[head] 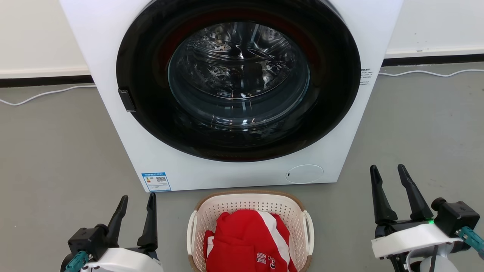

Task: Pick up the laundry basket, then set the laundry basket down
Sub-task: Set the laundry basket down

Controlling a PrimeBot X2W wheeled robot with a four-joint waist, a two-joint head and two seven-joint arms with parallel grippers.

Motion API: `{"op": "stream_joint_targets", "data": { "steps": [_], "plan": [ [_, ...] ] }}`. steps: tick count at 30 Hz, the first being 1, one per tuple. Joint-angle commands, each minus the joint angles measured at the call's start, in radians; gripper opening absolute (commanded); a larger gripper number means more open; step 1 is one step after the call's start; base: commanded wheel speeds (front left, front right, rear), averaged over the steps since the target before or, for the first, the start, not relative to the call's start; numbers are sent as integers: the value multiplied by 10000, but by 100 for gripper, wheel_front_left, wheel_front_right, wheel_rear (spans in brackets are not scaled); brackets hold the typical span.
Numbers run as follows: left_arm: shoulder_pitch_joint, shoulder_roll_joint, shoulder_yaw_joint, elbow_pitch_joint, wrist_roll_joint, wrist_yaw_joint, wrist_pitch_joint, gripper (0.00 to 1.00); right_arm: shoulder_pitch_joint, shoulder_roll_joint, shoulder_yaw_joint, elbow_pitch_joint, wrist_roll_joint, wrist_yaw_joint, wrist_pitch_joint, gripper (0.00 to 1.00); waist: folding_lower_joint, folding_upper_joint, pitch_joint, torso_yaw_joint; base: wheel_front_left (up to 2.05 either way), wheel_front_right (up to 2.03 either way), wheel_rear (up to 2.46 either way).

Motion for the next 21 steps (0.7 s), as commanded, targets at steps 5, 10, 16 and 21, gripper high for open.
{"op": "stream_joint_targets", "data": {
  "steps": [5,10,16,21],
  "plan": [
    [-293,-15,398,-351,214,-63,-63,100,-62,-23,256,-176,-141,63,-137,100,0,0,29,-4,0,0,0],
    [-302,-35,396,-318,264,-78,-63,100,-92,-35,296,-104,-155,63,-137,100,0,0,41,-8,0,0,0],
    [-330,-50,367,-225,262,-93,-63,100,-145,-46,311,-17,-147,63,-137,100,0,0,29,-24,0,0,0],
    [-343,-57,383,-163,259,-100,-63,100,-161,-47,339,19,-143,63,-137,100,0,0,9,-17,0,0,0]
  ]
}}
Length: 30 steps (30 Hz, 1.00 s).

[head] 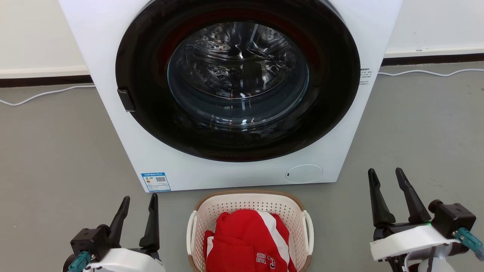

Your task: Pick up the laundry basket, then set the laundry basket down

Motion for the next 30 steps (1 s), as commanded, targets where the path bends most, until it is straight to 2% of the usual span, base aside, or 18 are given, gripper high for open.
{"op": "stream_joint_targets", "data": {
  "steps": [1,13,14,19,23,30],
  "plan": [
    [-343,88,302,-206,112,-63,-63,100,-159,-65,290,-231,-138,63,-137,100,0,0,-6,5,0,0,0],
    [-343,83,121,-57,-208,-86,-63,100,-192,-97,345,-144,-91,63,-137,100,0,0,-66,9,0,0,0],
    [5,-17,-151,211,-194,-44,0,0,4,0,119,82,6,-4,6,0,0,0,-66,10,0,0,0],
    [3,-84,-108,501,-496,-46,109,0,66,60,137,297,322,-8,107,0,3,0,-66,14,0,0,0],
    [-17,-79,-70,478,-922,-48,230,0,68,79,88,275,743,-5,228,0,22,0,-83,18,0,0,0],
    [-70,-69,-16,455,-1657,-52,424,0,45,112,11,266,1473,-1,426,0,1,0,-52,25,0,0,0]
  ]
}}
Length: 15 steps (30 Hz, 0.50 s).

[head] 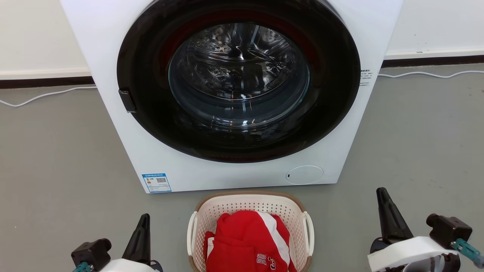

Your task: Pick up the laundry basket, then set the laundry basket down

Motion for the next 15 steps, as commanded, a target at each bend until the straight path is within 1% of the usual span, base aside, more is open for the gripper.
{"op": "stream_joint_targets", "data": {
  "steps": [1,15],
  "plan": [
    [-352,38,106,-267,-243,-8,39,0,-318,-53,-94,-302,266,11,76,0,-2,-1,3,2,0,0,0],
    [-479,58,245,-306,-1815,-17,477,0,-365,18,-263,-327,1828,19,505,0,-2,-1,22,17,0,0,0]
  ]
}}
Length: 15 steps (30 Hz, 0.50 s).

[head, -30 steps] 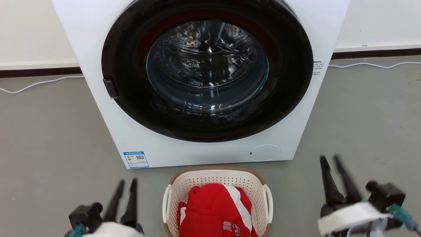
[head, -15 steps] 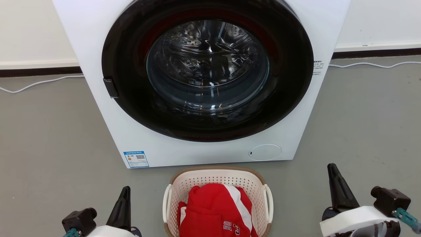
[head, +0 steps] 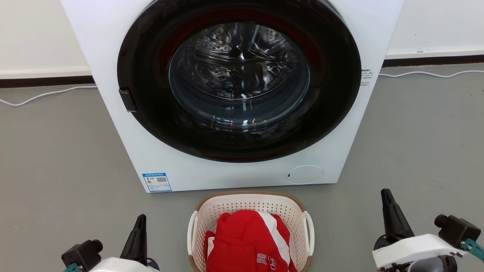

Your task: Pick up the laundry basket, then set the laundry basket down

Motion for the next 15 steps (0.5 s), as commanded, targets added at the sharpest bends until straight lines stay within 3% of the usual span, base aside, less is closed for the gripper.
{"op": "stream_joint_targets", "data": {
  "steps": [1,15],
  "plan": [
    [-474,56,141,-283,-403,-17,95,0,-364,-66,-59,-323,368,20,130,0,-2,0,3,3,0,0,0],
    [-586,73,266,-314,-1764,-25,478,0,-404,-4,-209,-345,1720,28,504,0,-2,0,19,16,0,0,0]
  ]
}}
